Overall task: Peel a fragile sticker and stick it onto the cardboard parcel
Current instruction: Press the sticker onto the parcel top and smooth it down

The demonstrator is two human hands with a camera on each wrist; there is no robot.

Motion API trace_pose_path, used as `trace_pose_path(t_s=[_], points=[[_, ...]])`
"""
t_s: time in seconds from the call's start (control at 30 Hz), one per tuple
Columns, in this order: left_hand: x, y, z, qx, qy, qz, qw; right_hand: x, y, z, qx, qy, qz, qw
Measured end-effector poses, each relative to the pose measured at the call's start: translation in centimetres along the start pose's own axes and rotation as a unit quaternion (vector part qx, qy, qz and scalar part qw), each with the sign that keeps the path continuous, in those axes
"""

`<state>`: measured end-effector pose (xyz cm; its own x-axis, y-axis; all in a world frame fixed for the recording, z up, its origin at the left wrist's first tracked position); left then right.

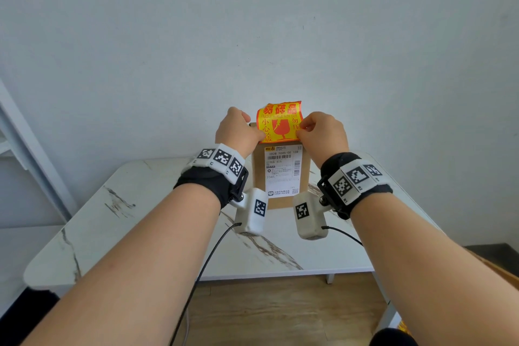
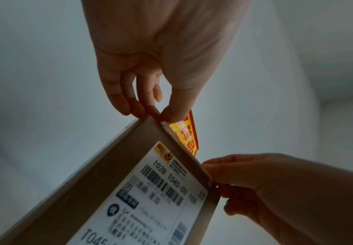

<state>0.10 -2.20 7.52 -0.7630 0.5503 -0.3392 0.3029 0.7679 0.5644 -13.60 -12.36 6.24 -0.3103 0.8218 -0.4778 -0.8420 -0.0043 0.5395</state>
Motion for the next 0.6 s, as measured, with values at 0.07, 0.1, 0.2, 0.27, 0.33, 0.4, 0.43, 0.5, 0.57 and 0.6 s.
trace_pose_path(t_s=[0.07,0.1,0.2,0.27,0.33,0.4,0.43,0.5,0.57,0.6], points=[[0.3,0.0,-0.1,-0.016,-0.039,-0.005,0.999,0.0,-0.2,-0.1,0.004,0.003,0.002,1.000],[0.4,0.0,-0.2,-0.029,-0.071,-0.010,0.997,0.0,-0.3,-0.1,0.004,0.004,0.001,1.000],[0.7,-0.2,-0.6,-0.077,-0.178,-0.005,0.981,0.2,-0.3,-0.5,-0.012,-0.010,0.000,1.000],[1.0,-0.6,-0.8,-0.091,-0.206,0.020,0.974,0.2,-0.2,-0.8,-0.036,-0.023,0.012,0.999],[1.2,-0.9,-0.7,-0.083,-0.202,0.029,0.975,0.4,0.0,-1.2,-0.079,-0.036,0.023,0.996],[1.2,-1.0,-0.5,-0.080,-0.200,0.022,0.976,0.6,0.2,-1.6,-0.126,-0.046,0.030,0.991],[1.2,-1.0,-0.4,-0.077,-0.204,0.020,0.976,0.6,0.3,-1.8,-0.147,-0.052,0.032,0.987],[1.2,-1.2,0.1,-0.061,-0.215,0.019,0.974,0.9,0.4,-2.2,-0.182,-0.063,0.039,0.981],[1.4,-1.2,0.6,-0.038,-0.226,0.019,0.973,1.2,0.5,-2.6,-0.208,-0.071,0.043,0.975],[1.5,-1.1,0.8,-0.027,-0.231,0.017,0.973,1.2,0.5,-2.8,-0.216,-0.074,0.043,0.973]])
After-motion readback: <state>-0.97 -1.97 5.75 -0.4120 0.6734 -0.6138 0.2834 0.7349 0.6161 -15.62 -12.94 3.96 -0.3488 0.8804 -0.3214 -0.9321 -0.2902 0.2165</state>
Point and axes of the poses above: each hand's wrist, its own x-axis away from the middle knuckle, its own y-axis out of the back of the hand, z = x × y, the point moved 2 cm from there along -x, towards the middle knuckle, and after that the axes turned 5 degrees about -z, right-handed, at the moved point
